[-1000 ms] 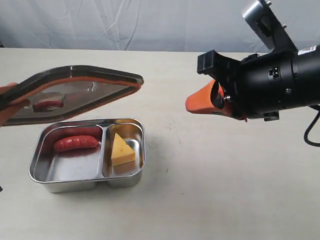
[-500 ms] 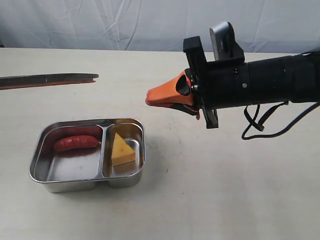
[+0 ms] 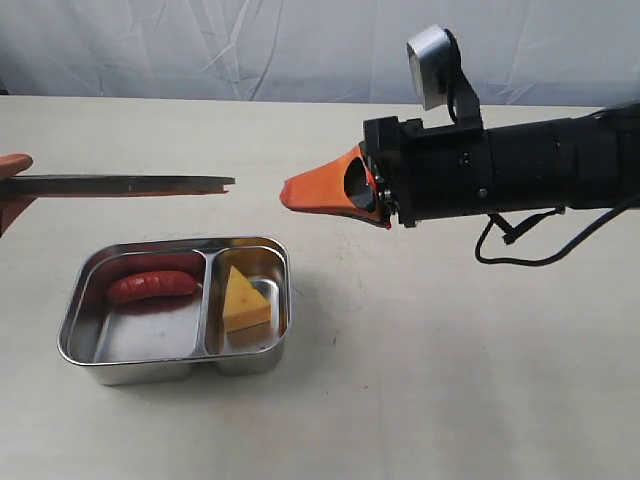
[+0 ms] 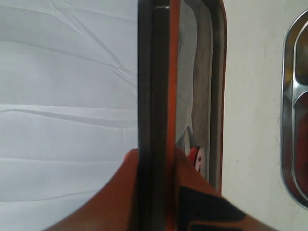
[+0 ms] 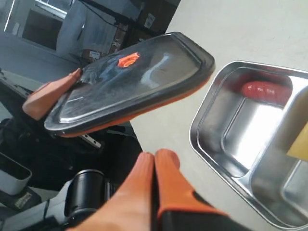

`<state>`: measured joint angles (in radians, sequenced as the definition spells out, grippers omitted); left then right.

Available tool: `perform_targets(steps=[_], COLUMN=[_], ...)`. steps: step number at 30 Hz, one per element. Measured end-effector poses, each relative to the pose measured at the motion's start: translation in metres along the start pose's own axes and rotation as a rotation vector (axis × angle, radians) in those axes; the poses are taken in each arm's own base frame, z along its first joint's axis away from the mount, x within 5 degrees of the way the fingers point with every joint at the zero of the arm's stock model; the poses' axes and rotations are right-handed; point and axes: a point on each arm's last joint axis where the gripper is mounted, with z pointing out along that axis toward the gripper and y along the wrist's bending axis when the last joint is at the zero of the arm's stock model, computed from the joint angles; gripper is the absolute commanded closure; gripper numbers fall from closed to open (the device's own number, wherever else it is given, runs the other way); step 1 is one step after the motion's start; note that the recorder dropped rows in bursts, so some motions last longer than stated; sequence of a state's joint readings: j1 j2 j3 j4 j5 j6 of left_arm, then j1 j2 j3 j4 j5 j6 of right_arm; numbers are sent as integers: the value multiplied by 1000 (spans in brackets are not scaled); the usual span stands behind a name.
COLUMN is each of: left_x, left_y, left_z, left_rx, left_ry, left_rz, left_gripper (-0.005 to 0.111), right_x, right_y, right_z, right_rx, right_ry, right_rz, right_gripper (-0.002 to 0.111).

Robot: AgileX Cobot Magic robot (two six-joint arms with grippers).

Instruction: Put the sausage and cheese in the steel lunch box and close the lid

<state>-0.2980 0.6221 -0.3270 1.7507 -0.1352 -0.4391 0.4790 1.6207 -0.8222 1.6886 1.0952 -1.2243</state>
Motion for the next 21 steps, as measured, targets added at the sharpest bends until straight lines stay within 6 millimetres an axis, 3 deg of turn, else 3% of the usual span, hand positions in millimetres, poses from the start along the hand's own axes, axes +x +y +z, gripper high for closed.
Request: perform_targets(steps=[2,5,10,16,21], left_x=[0,0,0,0,0], left_y=[0,0,-1,-1,-1], left_z=[0,0,0,0,0], left_rx=[1,1,3,4,3], left_ry=[-2,-2,-1,-1,-2], left_rz=[0,-2,-11,-25,-39], left_gripper=[107,107,107,107,107], right_x=[1,4,13,28,32], right_y=[0,2,19,51,83], right_z=[1,3,8,13,11], right_rx=[5,45,143,257,362], right_ry=[11,38,97,175,115], right_rz=[-38,-107,-347,-673,-906], right_gripper=[106,93,76,75,75])
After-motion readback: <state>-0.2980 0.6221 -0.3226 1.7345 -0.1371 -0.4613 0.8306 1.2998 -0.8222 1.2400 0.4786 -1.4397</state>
